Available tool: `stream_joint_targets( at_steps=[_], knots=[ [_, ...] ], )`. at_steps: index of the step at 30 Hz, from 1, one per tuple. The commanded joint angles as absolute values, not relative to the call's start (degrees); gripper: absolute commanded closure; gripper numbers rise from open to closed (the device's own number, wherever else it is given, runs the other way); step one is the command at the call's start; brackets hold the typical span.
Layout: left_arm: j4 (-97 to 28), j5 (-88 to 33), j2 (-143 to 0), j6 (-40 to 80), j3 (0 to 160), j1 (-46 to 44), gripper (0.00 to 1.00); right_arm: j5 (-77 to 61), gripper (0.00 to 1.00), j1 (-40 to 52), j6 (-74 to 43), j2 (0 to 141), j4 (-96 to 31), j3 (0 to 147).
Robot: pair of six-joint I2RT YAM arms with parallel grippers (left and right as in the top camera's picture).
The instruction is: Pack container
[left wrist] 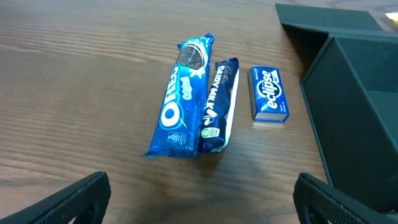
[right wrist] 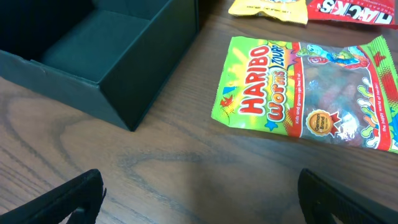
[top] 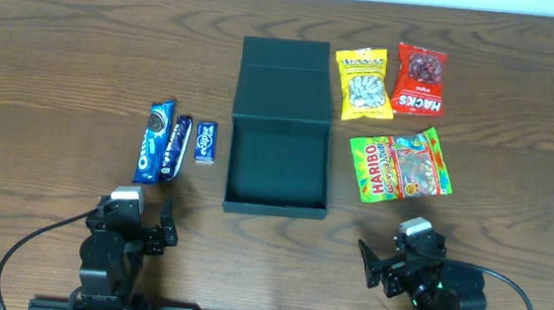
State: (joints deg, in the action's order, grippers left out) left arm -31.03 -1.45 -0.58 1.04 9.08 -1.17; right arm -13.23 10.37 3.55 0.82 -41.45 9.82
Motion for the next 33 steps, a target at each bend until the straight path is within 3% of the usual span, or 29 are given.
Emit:
stream_joint_targets(
  at_steps=[1, 27, 33],
  knots=[
    [-30.85, -1.04, -0.25, 0.19, 8.32, -0.89, 0.05, -12.86, 0.01, 10.96, 3.9, 0.3, -41.34, 9.54],
    [-30.85, -1.04, -0.25, 0.19, 8.32, -0.89, 0.05, -12.29, 0.01, 10.96, 3.92, 0.3, -41.12, 9.54],
    [-30.85, -1.04, -0.25, 0.19, 8.32, -0.89, 0.05, -12.91, 0.01, 10.96, -1.78, 0.3, -33.76, 9.52]
  ],
)
